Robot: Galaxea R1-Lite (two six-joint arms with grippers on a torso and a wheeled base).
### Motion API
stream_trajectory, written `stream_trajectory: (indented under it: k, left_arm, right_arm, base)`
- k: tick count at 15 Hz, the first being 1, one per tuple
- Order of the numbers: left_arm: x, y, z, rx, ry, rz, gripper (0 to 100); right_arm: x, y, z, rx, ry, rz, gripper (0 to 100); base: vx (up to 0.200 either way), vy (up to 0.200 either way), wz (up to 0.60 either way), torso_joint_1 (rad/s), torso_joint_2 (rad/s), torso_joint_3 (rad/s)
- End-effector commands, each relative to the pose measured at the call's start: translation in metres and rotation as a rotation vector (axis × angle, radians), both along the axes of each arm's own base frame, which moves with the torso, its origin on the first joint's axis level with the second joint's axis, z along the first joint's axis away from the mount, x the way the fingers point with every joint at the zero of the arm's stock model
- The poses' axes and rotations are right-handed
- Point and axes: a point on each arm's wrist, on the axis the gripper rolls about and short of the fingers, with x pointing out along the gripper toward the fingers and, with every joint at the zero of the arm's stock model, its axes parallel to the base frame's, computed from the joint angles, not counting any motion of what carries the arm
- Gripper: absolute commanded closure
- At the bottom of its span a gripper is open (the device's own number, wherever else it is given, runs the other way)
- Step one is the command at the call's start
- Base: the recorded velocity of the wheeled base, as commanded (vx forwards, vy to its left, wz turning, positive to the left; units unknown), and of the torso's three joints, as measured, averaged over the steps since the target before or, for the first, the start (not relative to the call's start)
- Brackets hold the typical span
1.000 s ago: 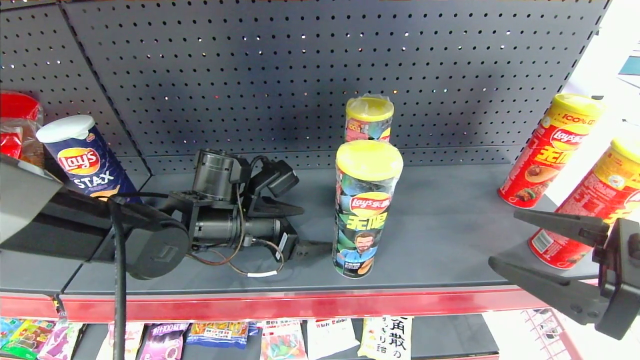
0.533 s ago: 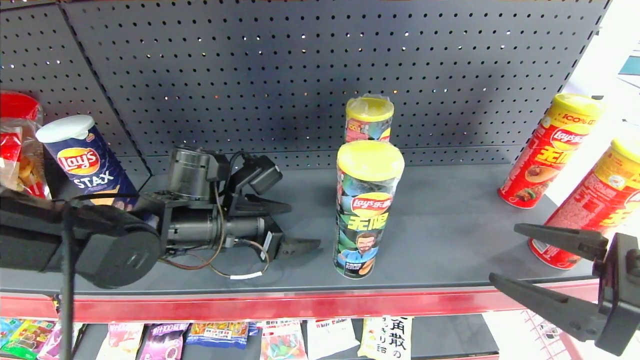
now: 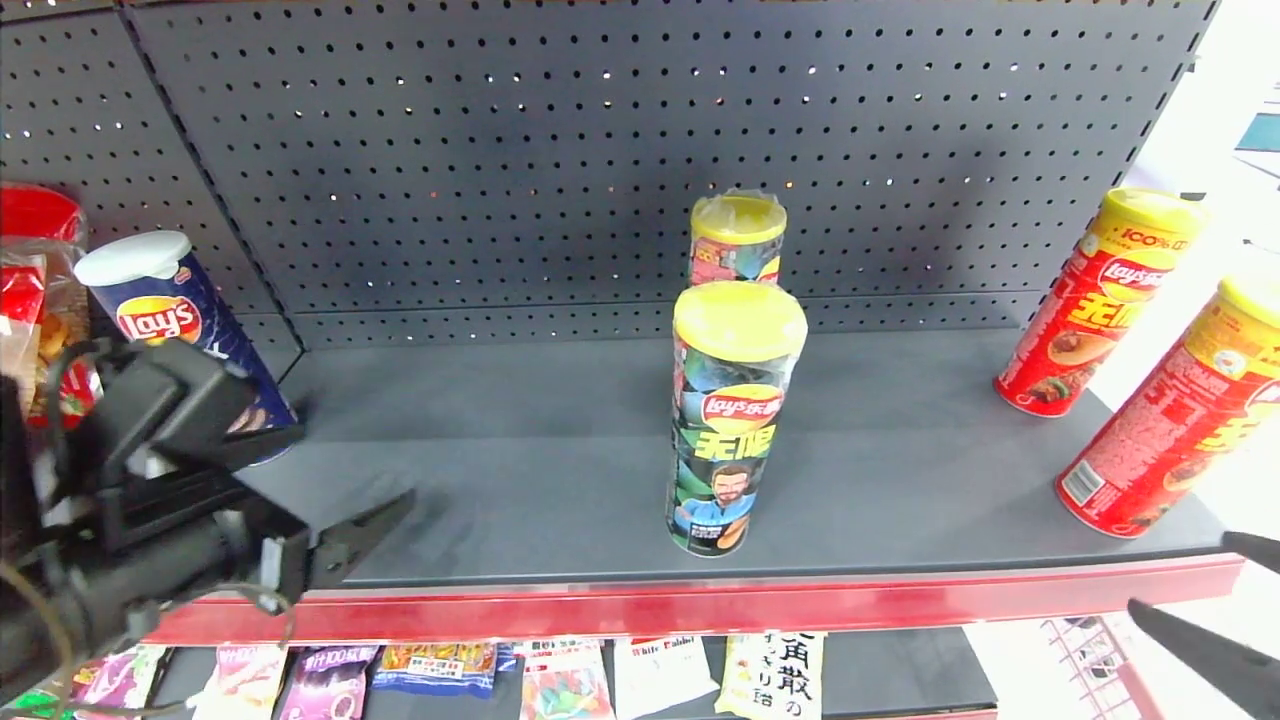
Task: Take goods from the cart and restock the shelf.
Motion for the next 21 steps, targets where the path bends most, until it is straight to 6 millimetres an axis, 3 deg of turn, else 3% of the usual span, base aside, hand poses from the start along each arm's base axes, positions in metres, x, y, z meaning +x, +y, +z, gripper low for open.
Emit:
stream_trajectory:
  k: [1, 2, 4, 10, 14, 17, 21]
  left_arm:
    - [-0.073, 0.036, -0.015, -0.004, -0.095, 0.252, 0]
    - [-0.091, 0.045, -0.025, 0.000, -0.109, 0.337, 0]
    - [-0.099, 0.050, -0.028, 0.003, -0.132, 0.383, 0]
    - [-0.097, 0.051, -0.018, 0.071, -0.171, 0.418, 0]
    - [-0.105, 0.054, -0.020, 0.053, -0.198, 0.422, 0]
    - [-0.110, 0.055, -0.026, 0.055, -0.199, 0.420, 0]
    - [-0.112, 0.056, -0.027, 0.054, -0.205, 0.420, 0]
  right_arm:
    - [-0.012, -0.012, 0.008, 0.039, -0.064, -0.207, 0]
    - [-0.017, -0.014, 0.007, 0.044, -0.084, -0.256, 0]
    - [-0.027, -0.014, -0.002, 0.043, -0.087, -0.262, 0]
    - [-0.026, -0.014, -0.009, -0.021, -0.068, -0.250, 0]
    - [-0.035, -0.013, -0.031, -0.059, -0.050, -0.244, 0]
    - [-0.037, -0.013, -0.031, -0.063, -0.060, -0.243, 0]
    - [-0.037, -0.013, -0.031, -0.075, -0.062, -0.240, 0]
  base:
    - [0.000, 0.000, 0.00, 0.000, 0.00, 0.000]
    - [0.000, 0.000, 0.00, 0.000, 0.00, 0.000]
    - [0.000, 0.000, 0.00, 0.000, 0.00, 0.000]
    - [0.000, 0.000, 0.00, 0.000, 0.00, 0.000]
    - [-0.200, 0.000, 0.00, 0.006, 0.00, 0.002]
    - [-0.200, 0.000, 0.00, -0.007, 0.00, 0.004]
    - [0.000, -0.050, 0.00, -0.002, 0.00, -0.001]
